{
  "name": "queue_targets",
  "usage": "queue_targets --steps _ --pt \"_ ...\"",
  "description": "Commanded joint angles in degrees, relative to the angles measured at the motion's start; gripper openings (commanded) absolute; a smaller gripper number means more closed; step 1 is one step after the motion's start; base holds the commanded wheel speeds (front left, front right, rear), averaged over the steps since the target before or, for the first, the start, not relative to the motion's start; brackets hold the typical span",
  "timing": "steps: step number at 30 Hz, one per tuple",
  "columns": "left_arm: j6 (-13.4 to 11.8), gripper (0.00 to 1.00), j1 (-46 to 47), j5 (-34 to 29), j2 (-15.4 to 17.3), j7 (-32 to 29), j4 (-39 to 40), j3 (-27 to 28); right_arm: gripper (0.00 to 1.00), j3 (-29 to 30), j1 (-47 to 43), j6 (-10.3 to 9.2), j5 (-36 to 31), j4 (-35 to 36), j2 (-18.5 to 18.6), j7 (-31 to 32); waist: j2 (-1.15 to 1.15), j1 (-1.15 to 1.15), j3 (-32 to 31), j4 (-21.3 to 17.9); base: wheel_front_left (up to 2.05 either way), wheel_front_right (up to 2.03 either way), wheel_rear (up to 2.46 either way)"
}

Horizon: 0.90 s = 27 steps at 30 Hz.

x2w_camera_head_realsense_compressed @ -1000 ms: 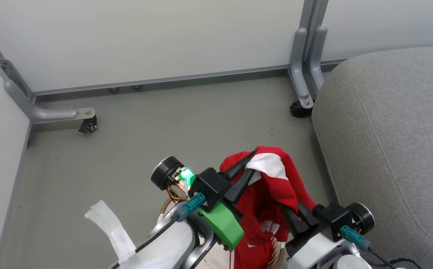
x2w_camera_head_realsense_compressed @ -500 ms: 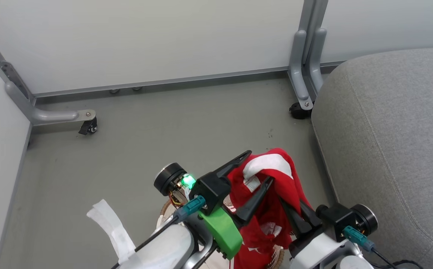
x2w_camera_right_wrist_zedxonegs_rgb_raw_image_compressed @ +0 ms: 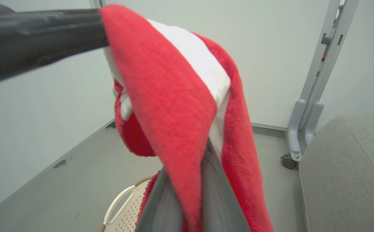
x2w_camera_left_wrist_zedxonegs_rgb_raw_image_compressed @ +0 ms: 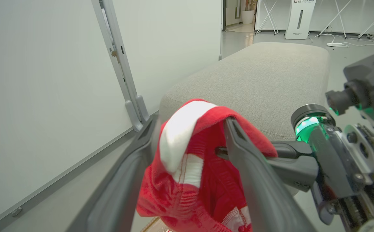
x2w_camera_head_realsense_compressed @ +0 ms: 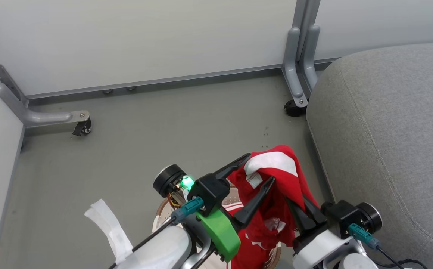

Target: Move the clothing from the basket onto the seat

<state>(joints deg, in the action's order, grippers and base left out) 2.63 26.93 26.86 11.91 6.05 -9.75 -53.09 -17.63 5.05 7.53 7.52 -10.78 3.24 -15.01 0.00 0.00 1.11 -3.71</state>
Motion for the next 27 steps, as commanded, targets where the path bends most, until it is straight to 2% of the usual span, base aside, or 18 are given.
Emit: queue_targets --steps 1,10,19,27 --pt "0.33 1.0 -0.63 0.25 0.5 0.04 0.12 0.08 0.0 0.46 -0.24 -0.08 0.16 0.32 0.04 -0.26 0.0 0.0 0.11 -0.26 0.0 0.0 0.0" --pt "1.51 1.0 -1.53 1.12 1.17 2.13 -0.26 -0.73 0.0 3.48 0.94 -0.08 -0.22 1.45 -0.02 -0.27 0.0 0.0 1.82 -3.14 0.0 0.0 0.0" --pt "2.68 1.0 -2.19 0.49 2.17 6.97 -3.1 -1.2 0.0 6.05 2.37 -0.08 -0.26 3.72 -0.13 -0.27 0.0 0.0 5.2 -10.41 0.0 0.0 0.0" --pt "3.33 1.0 -0.87 -1.22 3.04 8.6 -3.8 -1.79 0.0 9.21 2.07 -0.08 -0.08 6.28 -0.27 -0.27 0.0 0.0 8.79 -16.45 0.0 0.0 0.0"
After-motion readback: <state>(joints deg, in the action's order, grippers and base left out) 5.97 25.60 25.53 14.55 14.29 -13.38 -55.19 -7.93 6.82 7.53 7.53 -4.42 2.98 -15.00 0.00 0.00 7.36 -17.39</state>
